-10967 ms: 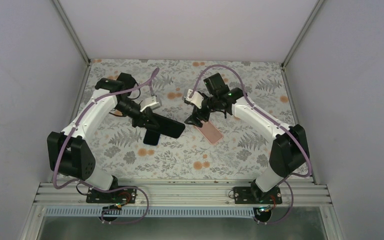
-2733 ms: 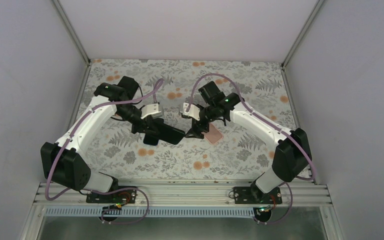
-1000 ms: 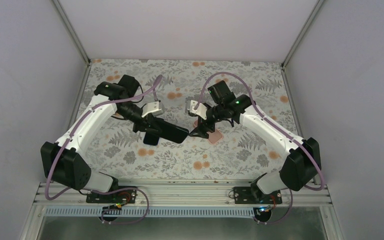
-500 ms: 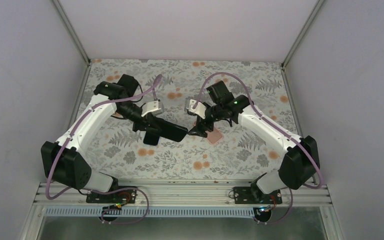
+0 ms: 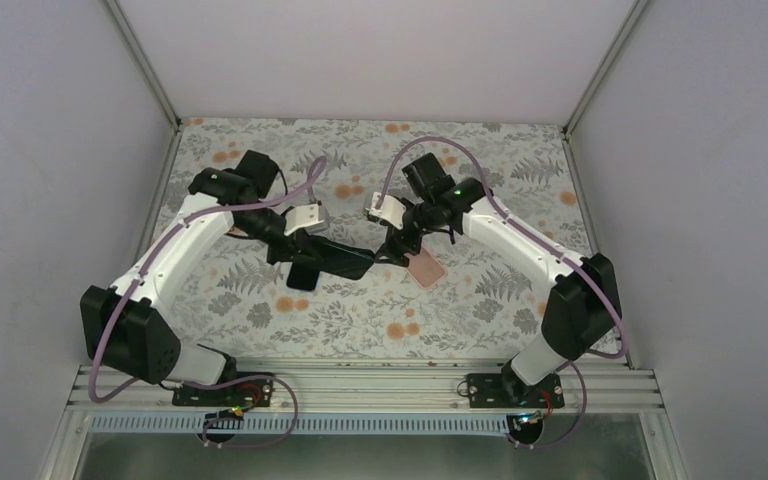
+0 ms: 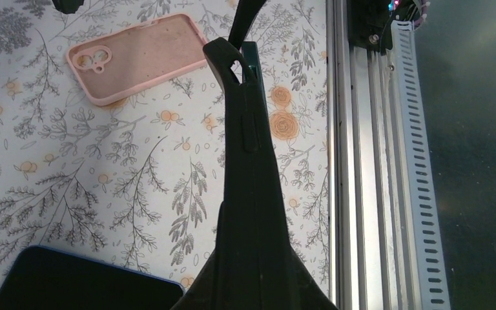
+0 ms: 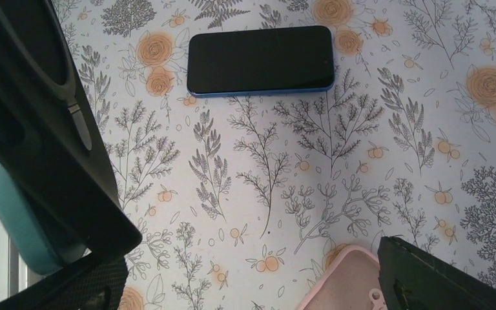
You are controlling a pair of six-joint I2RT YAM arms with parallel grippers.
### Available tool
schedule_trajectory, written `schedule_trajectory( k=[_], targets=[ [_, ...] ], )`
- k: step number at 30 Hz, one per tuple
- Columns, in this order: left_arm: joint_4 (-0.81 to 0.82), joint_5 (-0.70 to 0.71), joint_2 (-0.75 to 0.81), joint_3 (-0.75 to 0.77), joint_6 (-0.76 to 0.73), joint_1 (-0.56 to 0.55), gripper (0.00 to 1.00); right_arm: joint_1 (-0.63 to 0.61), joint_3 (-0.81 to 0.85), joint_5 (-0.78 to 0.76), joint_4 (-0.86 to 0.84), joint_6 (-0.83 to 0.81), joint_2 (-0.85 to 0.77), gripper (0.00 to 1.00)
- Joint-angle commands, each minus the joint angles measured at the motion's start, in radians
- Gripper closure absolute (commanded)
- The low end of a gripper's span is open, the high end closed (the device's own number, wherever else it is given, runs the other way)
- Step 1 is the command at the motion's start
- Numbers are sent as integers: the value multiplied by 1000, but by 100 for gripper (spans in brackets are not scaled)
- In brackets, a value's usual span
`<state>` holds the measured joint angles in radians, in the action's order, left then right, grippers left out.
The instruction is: Take the phone out of the phone case
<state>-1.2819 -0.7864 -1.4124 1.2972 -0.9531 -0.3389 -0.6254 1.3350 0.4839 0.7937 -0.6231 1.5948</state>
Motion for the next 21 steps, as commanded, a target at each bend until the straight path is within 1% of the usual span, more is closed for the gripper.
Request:
schedule_trajectory(
  k=[1,3,5,10,16,19,21],
  targets=[
    [-77,-188,40,-24,-46,-64,98,29,77,-29,-173,54,8,5],
    [-77,-194,35,-23,-50,-70,98,36,87,-17,-170,49,16,5],
    [-76,-198,22,-16,-51,-74,98,39,97,28,-153,31,24,5],
    [-76,-205,-19,42,-38,-78,98,20,138,238,-36,-71,51,5],
    [-76,-155,-22,185,-16,-80,98,-33,181,453,67,-123,60,5],
    [-74,-155,-43,286,2,-73,98,-63,220,523,145,-155,125,4],
    [-45,-180,-59,348,30,-41,98,-85,237,583,204,-197,152,4]
  ],
)
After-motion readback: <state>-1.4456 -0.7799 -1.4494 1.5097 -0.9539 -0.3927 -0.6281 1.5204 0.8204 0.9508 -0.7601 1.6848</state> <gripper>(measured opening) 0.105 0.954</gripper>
